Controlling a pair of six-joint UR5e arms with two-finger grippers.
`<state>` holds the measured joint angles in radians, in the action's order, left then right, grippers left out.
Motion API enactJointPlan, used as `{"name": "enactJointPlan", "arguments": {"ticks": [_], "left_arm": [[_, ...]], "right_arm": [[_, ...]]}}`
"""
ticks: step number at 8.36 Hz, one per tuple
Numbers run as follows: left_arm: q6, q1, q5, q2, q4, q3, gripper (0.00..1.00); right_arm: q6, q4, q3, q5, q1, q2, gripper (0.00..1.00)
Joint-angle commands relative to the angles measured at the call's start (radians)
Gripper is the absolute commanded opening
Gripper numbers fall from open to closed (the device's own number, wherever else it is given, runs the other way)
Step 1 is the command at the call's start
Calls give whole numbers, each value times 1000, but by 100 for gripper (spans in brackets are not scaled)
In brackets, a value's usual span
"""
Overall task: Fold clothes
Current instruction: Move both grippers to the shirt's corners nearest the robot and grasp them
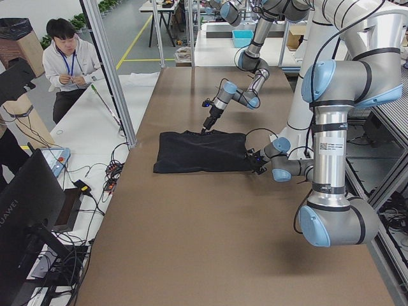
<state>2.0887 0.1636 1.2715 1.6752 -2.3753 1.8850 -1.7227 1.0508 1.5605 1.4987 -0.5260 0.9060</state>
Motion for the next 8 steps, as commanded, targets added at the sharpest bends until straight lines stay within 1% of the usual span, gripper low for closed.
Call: {"name": "enactJointPlan", "arguments": {"ticks": [1,3,4,5,6,7,8], "left_arm": [[-1,-1,-15,0,1,-10,63],[-1,-1,-15,1,-1,-10,61],[-1,-1,-15,5,1,-10,48],[-1,-1,-15,5,-1,-10,28],[-1,-1,-23,-2,-1,-10,3],[-1,-1,-29,-3,1,-10,0],[-1,-2,-27,1,1,-10,0]], "right_arm": [[0,0,4,0,1,8,94],[0,-14,4,-2,1,13,94],[0,-21,4,-2,1,22,94],[0,-28,4,-2,1,22,94],[0,-28,6,-2,1,24,94],[0,-28,6,-2,1,33,94],[-1,-26,22,-3,1,50,94]]}}
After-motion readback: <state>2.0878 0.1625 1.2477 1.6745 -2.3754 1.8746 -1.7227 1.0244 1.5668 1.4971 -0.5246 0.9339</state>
